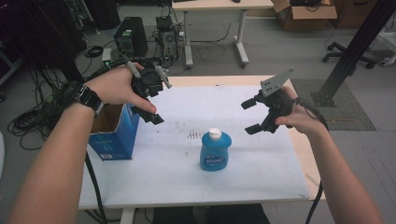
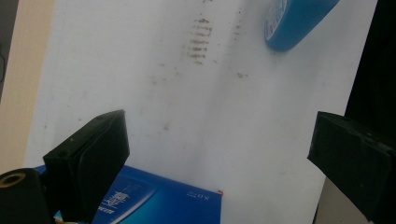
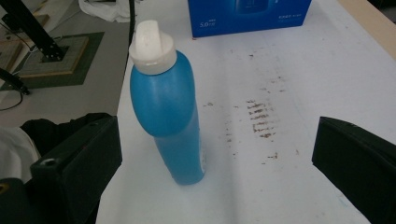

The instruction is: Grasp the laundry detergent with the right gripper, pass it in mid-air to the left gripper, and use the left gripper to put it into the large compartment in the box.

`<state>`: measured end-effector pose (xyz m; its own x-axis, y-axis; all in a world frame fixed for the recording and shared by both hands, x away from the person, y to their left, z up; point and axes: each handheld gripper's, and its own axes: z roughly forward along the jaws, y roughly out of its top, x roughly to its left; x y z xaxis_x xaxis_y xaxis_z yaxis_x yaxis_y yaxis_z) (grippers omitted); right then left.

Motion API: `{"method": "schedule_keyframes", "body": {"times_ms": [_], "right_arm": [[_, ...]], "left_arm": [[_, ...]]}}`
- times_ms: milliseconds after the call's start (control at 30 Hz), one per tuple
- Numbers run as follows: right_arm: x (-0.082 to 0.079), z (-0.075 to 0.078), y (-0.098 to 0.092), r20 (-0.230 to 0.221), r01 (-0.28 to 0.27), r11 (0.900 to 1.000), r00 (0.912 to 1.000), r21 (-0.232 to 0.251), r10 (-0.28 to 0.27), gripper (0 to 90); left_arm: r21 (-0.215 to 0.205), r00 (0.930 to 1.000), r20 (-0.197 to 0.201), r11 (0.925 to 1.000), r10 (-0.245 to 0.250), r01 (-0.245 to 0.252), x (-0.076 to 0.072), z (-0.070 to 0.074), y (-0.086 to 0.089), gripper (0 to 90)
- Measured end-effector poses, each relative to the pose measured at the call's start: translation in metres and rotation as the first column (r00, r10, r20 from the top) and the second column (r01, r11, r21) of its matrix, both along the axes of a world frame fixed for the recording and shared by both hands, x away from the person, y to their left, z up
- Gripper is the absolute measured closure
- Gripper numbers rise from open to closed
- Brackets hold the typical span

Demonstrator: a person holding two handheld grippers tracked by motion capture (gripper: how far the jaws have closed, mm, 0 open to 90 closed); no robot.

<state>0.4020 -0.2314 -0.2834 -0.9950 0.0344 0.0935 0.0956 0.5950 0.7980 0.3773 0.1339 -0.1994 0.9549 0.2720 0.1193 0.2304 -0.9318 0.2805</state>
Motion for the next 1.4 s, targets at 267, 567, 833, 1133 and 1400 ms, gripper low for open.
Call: {"method": "schedule_keyframes", "body": {"times_ms": [267,567,833,1133,1400], "right_arm": [[-0.009,-0.016,0.0,-0.013,-0.007,0.999,0.9999,0.035,0.007,1.6],[-0.016,-0.04,0.008,-0.038,-0.014,0.998,0.9991,0.06,0.016,1.7],[-0.024,-0.062,0.018,-0.063,-0.018,0.997,0.9978,0.08,0.024,2.2],[-0.028,-0.083,0.032,-0.086,-0.017,0.992,0.9959,0.121,0.028,3.3],[-0.028,-0.091,0.044,-0.093,-0.025,0.99,0.9949,0.14,0.038,3.7]], "left_arm": [[0.003,1.0,-0.005,1.0,-0.002,0.002,-0.001,-0.003,-0.002,5.5],[-0.001,0.9999,-0.011,1.0,-0.007,0.007,-0.003,-0.006,-0.003,5.5],[-0.002,0.9998,-0.015,0.9999,-0.01,0.01,-0.004,-0.01,-0.003,5.5],[-0.009,0.9997,-0.018,0.9998,-0.019,0.018,-0.005,-0.013,-0.003,5.5],[-0.013,0.9995,-0.022,0.9996,-0.024,0.023,-0.006,-0.015,-0.003,5.6]]}}
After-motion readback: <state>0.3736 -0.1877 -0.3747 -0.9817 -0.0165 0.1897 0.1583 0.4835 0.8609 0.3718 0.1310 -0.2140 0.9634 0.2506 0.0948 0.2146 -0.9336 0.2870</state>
